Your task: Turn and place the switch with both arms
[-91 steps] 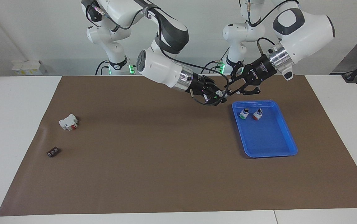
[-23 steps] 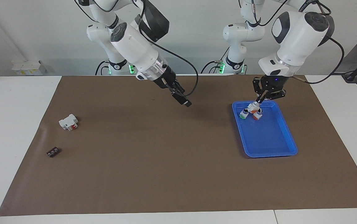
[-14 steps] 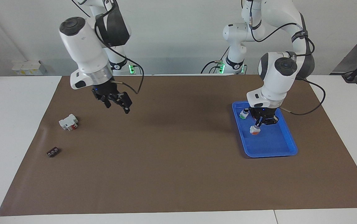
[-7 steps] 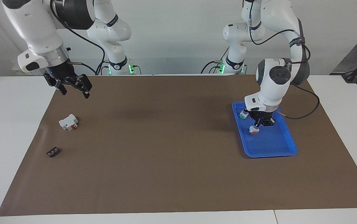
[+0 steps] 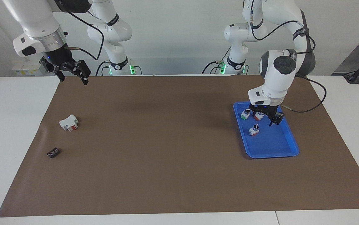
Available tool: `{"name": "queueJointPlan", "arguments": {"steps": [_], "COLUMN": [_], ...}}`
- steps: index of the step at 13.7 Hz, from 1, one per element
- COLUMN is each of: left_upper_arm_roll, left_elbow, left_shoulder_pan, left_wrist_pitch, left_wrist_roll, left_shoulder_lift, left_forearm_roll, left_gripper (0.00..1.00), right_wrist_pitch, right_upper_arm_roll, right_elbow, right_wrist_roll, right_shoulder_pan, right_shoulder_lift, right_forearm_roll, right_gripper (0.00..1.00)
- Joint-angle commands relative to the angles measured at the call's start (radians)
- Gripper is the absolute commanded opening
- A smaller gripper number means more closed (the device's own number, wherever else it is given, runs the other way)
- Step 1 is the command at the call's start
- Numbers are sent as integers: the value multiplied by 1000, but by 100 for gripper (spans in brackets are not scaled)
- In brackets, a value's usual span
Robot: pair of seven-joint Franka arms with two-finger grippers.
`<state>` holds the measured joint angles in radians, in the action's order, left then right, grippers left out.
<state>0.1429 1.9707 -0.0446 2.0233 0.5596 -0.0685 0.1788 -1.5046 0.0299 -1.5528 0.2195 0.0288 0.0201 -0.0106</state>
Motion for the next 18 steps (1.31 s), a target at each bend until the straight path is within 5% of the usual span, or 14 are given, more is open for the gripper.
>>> {"name": "queueJointPlan", "arguments": {"steps": [1,5,8,18], "left_upper_arm_roll": [1,-17,-55,-108], "left_elbow": [27,25,-126,-461], "left_shoulder_pan": [-6,3,23,9], "left_wrist_pitch": [-90,-144,-175,-501], "left_wrist_roll": [-140,-426,-449,-454], "left_shoulder_lift": [87,136,81,50], "left_forearm_roll": [14,4,-151,-222], "left_gripper": [99,99,100,100], "right_wrist_pitch": [4,0,-5,12], "right_upper_arm_roll": [-16,-15,-15,-16], "right_elbow": [-18,-26,-26,-24], "right_wrist_roll": [7,6,-6,-109], "right_shoulder_pan": [-7,-13,-18,-4], "right_shoulder_lift": [18,21,21,23], "right_forearm_roll": [-19,-3,-3,-17], "right_gripper": [99,99,99,99]}}
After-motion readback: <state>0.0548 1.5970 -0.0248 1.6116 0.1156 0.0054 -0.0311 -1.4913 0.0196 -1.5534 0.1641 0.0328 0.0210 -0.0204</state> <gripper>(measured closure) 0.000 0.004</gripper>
